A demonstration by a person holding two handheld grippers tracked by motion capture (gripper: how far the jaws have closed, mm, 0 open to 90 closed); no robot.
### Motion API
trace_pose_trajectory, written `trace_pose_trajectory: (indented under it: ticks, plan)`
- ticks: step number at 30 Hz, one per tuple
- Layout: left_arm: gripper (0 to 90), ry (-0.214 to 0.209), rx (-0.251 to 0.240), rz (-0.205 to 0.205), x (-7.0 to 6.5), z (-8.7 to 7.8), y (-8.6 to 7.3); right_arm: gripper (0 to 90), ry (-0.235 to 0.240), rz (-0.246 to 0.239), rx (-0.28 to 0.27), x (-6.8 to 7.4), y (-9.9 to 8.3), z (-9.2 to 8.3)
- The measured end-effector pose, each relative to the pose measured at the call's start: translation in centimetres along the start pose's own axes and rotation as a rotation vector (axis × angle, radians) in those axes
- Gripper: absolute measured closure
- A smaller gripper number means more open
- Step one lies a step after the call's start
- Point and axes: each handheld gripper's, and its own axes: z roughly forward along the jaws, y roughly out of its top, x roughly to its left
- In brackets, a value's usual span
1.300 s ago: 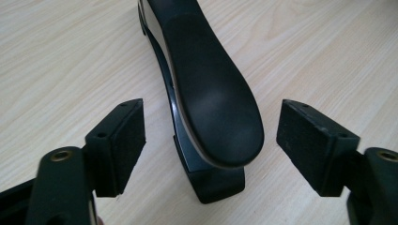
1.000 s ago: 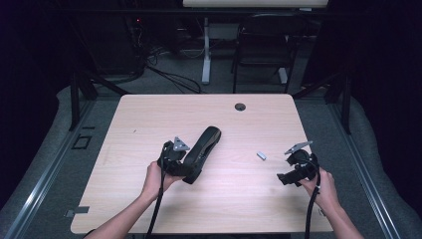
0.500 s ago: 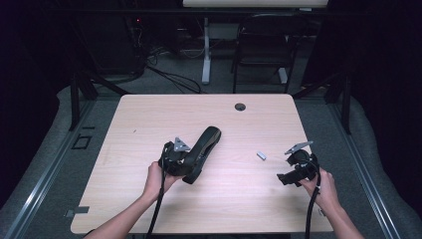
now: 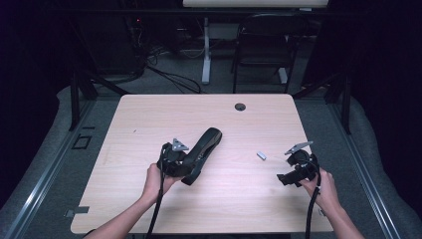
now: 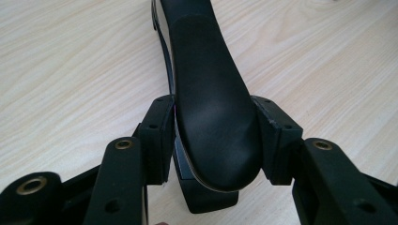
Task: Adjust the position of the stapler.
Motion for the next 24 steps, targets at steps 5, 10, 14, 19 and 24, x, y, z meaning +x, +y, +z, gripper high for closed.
trace_pose_trajectory:
  ticks: [5,10,14,19,24]
  plan:
    - [53.1,-0.008,0.000,0.002,-0.1,-0.2,-0.3,5.7,0.002,0.000,-0.001,0.0,0.0,0.0]
    - [53.0,-0.025,0.008,-0.008,-0.5,-0.6,-0.6,5.7,0.004,0.002,0.001,0.0,-0.1,0.1]
    - [52.6,-0.038,0.016,-0.022,-1.0,-0.7,-0.8,5.8,-0.003,-0.012,0.016,0.0,0.0,0.1]
    - [51.9,-0.051,0.021,-0.025,-1.4,-0.8,-0.9,5.8,-0.004,-0.016,0.017,0.0,0.0,0.1]
    - [50.8,-0.068,0.028,-0.016,-1.3,-0.9,-0.9,5.8,-0.003,-0.012,0.016,0.0,0.0,0.0]
